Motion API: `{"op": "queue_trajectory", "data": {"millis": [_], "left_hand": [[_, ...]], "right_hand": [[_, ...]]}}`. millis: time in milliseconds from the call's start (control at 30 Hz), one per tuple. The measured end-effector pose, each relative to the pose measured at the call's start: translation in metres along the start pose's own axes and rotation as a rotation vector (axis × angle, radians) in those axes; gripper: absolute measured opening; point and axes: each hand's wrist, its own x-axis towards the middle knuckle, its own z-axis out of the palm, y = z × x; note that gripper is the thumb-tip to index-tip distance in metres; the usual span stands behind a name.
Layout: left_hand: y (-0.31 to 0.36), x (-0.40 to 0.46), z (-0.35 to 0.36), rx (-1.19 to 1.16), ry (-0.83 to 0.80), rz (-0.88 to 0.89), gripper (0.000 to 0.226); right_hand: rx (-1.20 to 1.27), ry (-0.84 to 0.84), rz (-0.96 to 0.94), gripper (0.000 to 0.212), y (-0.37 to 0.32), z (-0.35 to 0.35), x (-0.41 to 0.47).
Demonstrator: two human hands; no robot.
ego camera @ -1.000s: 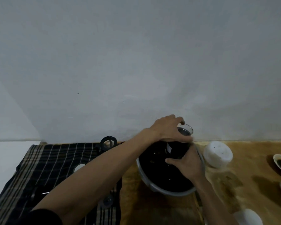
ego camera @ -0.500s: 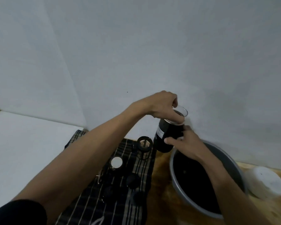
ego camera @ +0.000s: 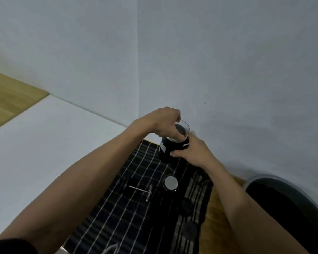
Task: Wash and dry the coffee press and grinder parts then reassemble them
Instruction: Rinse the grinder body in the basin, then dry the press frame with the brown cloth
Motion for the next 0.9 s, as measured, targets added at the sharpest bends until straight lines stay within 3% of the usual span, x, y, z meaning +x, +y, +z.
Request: {"op": "queue_trajectory", "data": {"millis": [200, 433, 600, 800, 900], "left_hand": [[-0.067, 0.02, 0.044, -0.01, -0.096, -0.004, 0.076], [-0.094, 0.038, 0.073, 0.005, -0.176, 0.075, 0.059], [-0.1, 0.039, 0.08, 0.022, -0.212, 0.081, 0.06], [-0.093, 0.033, 0.088, 0.06, -0.198, 0.066, 0.072], [-0.092, 0.029, 0.089, 0.153, -0.175, 0.046, 0.072]], "right_hand": [[-0.058, -0.079, 0.099, 0.065, 0.004, 0.056, 0.038], [-0.038, -0.032, 0.276, 0.071, 0.014, 0.094, 0.055], [-0.031, -0.012, 0.398, 0.066, 0.02, 0.11, 0.063], [-0.06, 0.017, 0.407, 0.076, 0.021, 0.113, 0.059], [-0.077, 0.006, 0.379, 0.064, 0.024, 0.113, 0.053]]}}
